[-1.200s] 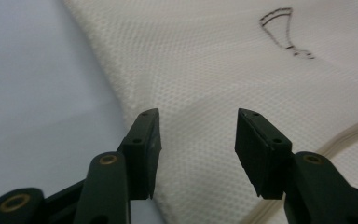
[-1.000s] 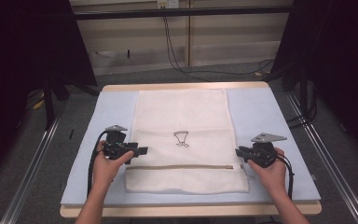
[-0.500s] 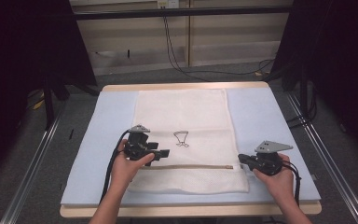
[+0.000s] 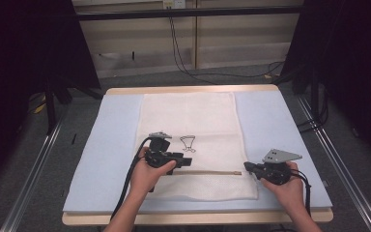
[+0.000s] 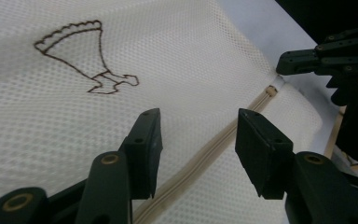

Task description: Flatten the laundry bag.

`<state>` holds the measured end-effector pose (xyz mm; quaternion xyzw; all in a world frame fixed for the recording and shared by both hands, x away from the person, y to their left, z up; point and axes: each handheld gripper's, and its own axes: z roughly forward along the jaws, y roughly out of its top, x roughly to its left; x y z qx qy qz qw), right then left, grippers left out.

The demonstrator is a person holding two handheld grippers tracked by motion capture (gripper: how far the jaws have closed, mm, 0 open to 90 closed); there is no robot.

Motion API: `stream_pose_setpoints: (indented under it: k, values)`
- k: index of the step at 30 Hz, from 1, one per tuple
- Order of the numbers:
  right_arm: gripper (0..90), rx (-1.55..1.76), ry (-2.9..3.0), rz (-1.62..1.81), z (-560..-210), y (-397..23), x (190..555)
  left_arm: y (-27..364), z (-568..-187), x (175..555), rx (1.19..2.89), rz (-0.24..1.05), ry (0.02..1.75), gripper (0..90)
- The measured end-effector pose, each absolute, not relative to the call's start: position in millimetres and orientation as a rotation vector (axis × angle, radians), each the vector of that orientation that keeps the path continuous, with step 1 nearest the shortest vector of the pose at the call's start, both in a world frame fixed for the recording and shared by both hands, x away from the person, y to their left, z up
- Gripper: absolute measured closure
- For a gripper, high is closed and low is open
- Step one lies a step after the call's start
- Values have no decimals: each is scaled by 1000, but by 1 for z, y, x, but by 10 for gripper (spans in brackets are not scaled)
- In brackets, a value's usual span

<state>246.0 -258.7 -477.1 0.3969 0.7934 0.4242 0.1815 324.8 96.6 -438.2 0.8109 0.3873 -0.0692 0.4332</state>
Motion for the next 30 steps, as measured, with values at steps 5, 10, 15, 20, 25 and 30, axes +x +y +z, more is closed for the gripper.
stream_pose_setpoints:
  k: [5,10,15,20,25,30]
  values:
    - [900,1094,2262,1178,-478,-257,243,76,-437,322,2022,-255,986,590]
    - [900,1090,2259,1193,-477,-257,243,57,-437,319,2011,-319,986,608]
    - [900,1121,2244,1164,-479,-258,242,39,-438,317,2023,-361,1014,635]
    - [900,1109,2258,1167,-480,-259,239,27,-447,319,2031,-417,1035,647]
    - [900,1088,2268,1180,-480,-256,241,17,-451,319,2021,-470,1040,663]
    - [900,1115,2291,1143,-482,-255,242,0,-458,317,2009,-524,1056,659]
